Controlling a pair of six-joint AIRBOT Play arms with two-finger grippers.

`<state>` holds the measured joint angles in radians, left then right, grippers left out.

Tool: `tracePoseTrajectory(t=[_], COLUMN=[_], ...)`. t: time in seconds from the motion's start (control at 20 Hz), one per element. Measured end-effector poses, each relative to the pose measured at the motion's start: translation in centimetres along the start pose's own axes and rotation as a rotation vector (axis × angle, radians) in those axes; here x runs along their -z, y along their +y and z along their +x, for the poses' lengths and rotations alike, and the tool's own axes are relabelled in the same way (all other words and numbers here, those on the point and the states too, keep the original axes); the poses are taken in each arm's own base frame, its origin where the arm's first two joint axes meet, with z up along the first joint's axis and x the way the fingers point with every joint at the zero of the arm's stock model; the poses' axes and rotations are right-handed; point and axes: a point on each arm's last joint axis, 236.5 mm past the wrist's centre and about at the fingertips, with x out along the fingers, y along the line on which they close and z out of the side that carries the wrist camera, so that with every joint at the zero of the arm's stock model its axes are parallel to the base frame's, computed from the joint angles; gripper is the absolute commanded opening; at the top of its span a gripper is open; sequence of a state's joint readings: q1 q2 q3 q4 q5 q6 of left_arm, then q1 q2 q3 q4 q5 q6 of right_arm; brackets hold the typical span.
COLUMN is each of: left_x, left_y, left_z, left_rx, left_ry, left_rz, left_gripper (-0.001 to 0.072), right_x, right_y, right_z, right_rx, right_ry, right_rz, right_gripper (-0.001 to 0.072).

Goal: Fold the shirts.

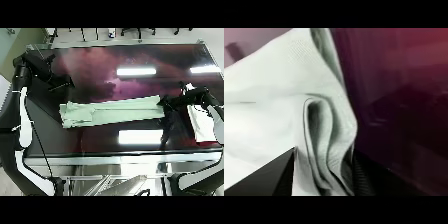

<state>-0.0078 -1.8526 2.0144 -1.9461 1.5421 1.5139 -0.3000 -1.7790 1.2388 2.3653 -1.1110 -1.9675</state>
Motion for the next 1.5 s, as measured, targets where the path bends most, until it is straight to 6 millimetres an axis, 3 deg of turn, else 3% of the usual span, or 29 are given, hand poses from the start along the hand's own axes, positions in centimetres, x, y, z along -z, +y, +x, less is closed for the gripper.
tracePoseTrajectory(t=[0.05, 0.1, 0.25, 0.4, 0.55, 0.7, 0.85, 0.95, 1.1, 1.2, 1.35, 1.45, 1.5], left_x=[-0.1, -0.1, 0.5, 2.0, 4.6, 8.0, 11.4, 13.2, 15.2, 15.9, 16.1, 15.4, 14.8], left_y=[-0.9, -1.7, -4.9, -9.3, -14.4, -19.1, -22.8, -25.1, -27.9, -29.1, -30.0, -30.4, -30.4], left_z=[-0.3, -0.5, -0.7, 0.8, 5.1, 11.8, 18.0, 21.1, 24.4, 25.4, 25.0, 22.8, 20.7], left_rx=[0.025, 0.047, 0.103, 0.140, 0.173, 0.191, 0.199, 0.208, 0.221, 0.228, 0.255, 0.287, 0.306], left_ry=[-0.016, -0.028, -0.049, -0.037, -0.005, 0.042, 0.088, 0.112, 0.144, 0.157, 0.173, 0.173, 0.170], left_rz=[0.005, 0.013, 0.071, 0.155, 0.241, 0.316, 0.380, 0.403, 0.423, 0.424, 0.399, 0.383, 0.394], left_gripper=[0.0069, 0.0015, 0.0014, 0.0013, 0.0013, 0.0014, 0.0014, 0.0014, 0.0014, 0.0014, 0.0014, 0.0013, 0.0013], right_x=[0.4, 0.6, 0.9, 0.6, -0.1, -0.3, 0.5, 1.5, 3.4, 4.4, 5.2, 5.4, 5.5], right_y=[0.0, 0.1, 0.6, 1.1, 4.1, 9.1, 14.2, 17.1, 19.5, 20.1, 20.4, 20.3, 20.4], right_z=[0.4, 0.8, 1.4, 0.9, -2.1, -7.3, -12.8, -15.9, -18.5, -19.1, -19.4, -19.3, -19.1], right_rx=[-0.010, -0.019, -0.041, -0.040, -0.068, -0.109, -0.139, -0.151, -0.162, -0.166, -0.172, -0.173, -0.176], right_ry=[0.017, 0.030, 0.044, 0.030, -0.013, -0.074, -0.134, -0.169, -0.181, -0.164, -0.140, -0.129, -0.119], right_rz=[0.010, 0.016, 0.005, -0.026, -0.091, -0.201, -0.321, -0.385, -0.435, -0.441, -0.438, -0.426, -0.420], right_gripper=[0.0078, 0.0020, 0.0019, 0.0019, 0.0019, 0.0019, 0.0019, 0.0020, 0.0019, 0.0020, 0.0019, 0.0019, 0.0019])
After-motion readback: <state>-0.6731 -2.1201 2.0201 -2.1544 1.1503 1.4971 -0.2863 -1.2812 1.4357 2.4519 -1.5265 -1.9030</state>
